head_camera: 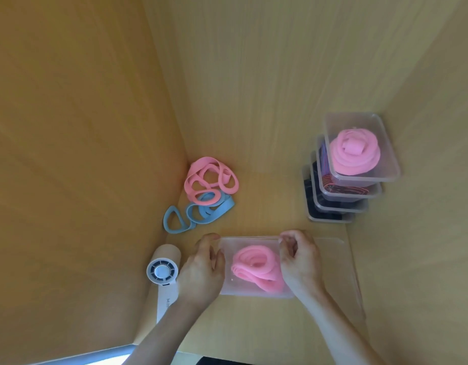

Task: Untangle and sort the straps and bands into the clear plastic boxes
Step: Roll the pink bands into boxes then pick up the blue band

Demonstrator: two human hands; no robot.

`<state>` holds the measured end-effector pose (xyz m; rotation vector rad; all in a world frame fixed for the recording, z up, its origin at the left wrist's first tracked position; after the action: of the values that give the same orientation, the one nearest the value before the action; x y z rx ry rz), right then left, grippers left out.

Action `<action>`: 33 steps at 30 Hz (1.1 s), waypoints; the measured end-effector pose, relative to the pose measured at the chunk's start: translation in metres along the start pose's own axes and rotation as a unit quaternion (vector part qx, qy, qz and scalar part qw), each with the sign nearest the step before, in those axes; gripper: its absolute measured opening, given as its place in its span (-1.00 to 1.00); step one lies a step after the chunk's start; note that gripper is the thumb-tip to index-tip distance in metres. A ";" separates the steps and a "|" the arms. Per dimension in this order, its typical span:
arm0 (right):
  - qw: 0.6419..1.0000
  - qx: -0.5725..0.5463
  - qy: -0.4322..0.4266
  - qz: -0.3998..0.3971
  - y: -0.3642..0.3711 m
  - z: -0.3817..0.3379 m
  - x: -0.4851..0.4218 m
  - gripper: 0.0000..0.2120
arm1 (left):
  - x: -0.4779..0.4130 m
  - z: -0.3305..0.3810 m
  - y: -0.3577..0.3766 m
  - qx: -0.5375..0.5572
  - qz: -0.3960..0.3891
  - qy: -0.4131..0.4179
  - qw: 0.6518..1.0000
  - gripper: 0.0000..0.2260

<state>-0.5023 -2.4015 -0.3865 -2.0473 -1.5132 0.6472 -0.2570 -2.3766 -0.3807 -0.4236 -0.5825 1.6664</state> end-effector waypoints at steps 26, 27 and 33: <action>0.999 -0.023 -0.032 0.035 -0.001 0.019 0.012 -0.75 | 0.006 0.029 0.066 -0.257 -0.128 0.167 0.943 -0.41; 0.998 0.022 -0.052 0.030 -0.002 0.015 0.011 -0.76 | 0.006 0.028 0.067 -0.267 -0.130 0.165 0.941 -0.40; 0.930 0.296 -0.208 -0.059 0.019 -0.018 0.015 -0.56 | 0.008 0.025 0.070 -0.304 -0.139 0.157 0.929 -0.37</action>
<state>-0.4730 -2.3937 -0.3858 -1.4016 -1.4064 1.3635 -0.3284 -2.3803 -0.4014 -0.9891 -0.8688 1.0889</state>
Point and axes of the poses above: each hand's wrist, its own x-axis away from the middle knuckle, its own y-axis out of the palm, z = x × y, the point moved 8 cm from there along -x, towards the middle knuckle, and after that the axes turned 8 degrees about x, right-handed, at the moved point
